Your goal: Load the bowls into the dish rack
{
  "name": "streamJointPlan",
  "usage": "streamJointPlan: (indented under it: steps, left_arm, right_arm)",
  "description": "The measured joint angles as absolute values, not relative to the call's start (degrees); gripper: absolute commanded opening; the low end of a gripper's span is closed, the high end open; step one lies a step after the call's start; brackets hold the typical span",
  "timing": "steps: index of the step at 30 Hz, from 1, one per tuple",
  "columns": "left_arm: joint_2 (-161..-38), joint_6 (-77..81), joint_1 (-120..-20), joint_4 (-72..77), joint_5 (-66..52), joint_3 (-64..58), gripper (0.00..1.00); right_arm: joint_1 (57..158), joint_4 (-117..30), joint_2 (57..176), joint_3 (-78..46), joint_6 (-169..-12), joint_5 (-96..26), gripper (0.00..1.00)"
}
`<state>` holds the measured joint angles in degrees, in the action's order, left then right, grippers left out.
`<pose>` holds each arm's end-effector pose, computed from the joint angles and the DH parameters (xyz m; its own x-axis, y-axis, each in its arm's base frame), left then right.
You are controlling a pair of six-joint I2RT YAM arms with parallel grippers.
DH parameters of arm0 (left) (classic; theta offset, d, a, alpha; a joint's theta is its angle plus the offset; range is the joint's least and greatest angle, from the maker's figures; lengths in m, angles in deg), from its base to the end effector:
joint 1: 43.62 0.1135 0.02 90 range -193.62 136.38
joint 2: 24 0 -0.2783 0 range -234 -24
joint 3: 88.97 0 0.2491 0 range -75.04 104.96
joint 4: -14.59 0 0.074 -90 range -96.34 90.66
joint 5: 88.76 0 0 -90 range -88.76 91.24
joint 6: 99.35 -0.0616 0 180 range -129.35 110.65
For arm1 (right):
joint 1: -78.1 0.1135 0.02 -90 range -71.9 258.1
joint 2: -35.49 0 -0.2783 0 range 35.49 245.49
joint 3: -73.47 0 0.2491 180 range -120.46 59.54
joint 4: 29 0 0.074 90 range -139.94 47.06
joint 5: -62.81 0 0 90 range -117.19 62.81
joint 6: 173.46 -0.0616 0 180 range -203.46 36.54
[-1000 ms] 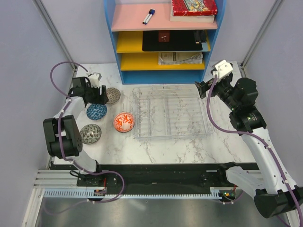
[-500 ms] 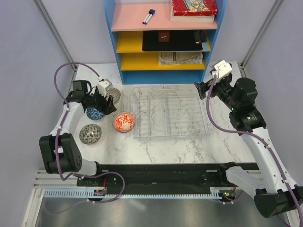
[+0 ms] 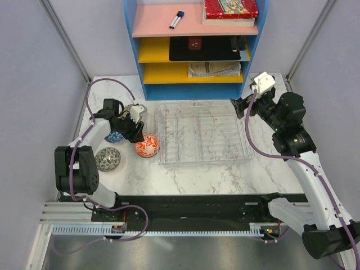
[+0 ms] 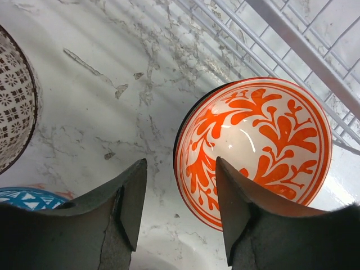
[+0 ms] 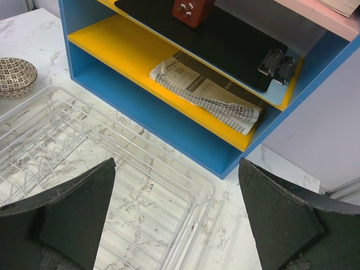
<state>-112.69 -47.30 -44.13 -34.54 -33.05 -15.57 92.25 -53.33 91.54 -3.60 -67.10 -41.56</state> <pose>0.3075 -0.0374 0.2134 -0.5571 0.5131 -0.6530 0.7523 0.6448 -0.1352 0.2198 0.0712 0.4260 0.0807 -0.2611 -0.9619 -0.4735 0.8392 -0.2675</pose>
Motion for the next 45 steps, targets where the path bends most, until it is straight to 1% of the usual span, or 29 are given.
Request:
streamJointPlan:
  steps: [2,8,9,11,12,14,15,17,18,26,37,45]
  left_arm:
    - [-113.52,-47.30,-44.37,-34.52,-32.68,-15.57,0.56]
    - [-114.96,-47.26,-44.61,-34.50,-31.54,-15.57,0.39]
    - [-115.07,-47.26,-44.68,-34.50,-31.41,-15.57,0.35]
    - [-115.27,-47.24,-44.85,-34.50,-31.21,-15.57,0.29]
    - [-115.29,-47.20,-44.89,-34.50,-30.99,-15.57,0.23]
    - [-115.31,-47.13,-45.00,-34.50,-30.82,-15.57,0.17]
    - [-115.31,-47.11,-45.00,-34.57,-30.82,-15.57,0.12]
    - [-115.31,-47.04,-45.09,-34.48,-30.93,-15.57,0.04]
    - [-115.31,-47.00,-45.16,-34.39,-30.99,-15.55,0.02]
    - [-114.39,-46.82,-45.24,-34.57,-30.45,-15.55,0.02]
    - [-106.68,-46.47,-44.85,-34.70,-29.07,-15.57,0.02]
    - [-107.47,-46.47,-44.57,-33.06,-28.74,-15.55,0.02]
  right_arm:
    - [92.25,-53.33,91.54,-3.60,-67.10,-41.63,0.98]
    - [92.25,-53.35,91.48,-3.60,-67.10,-41.93,0.98]
    - [92.27,-53.33,91.48,-3.60,-67.10,-41.93,0.98]
    - [92.25,-53.33,91.41,-3.60,-67.10,-41.96,0.98]
    - [92.25,-53.33,91.41,-3.60,-67.10,-41.93,0.98]
    - [92.25,-53.35,91.41,-3.60,-67.10,-41.96,0.98]
    - [92.25,-53.35,91.41,-3.60,-67.07,-41.96,0.98]
    - [92.25,-53.35,91.41,-3.60,-67.05,-41.96,0.97]
    - [92.25,-53.37,91.41,-3.60,-67.05,-41.96,0.98]
    - [92.25,-53.62,91.41,-3.60,-66.90,-41.98,0.98]
    - [92.25,-54.16,91.56,-3.60,-66.92,-42.37,0.98]
    - [92.25,-54.18,91.74,-3.60,-66.94,-42.44,0.98]
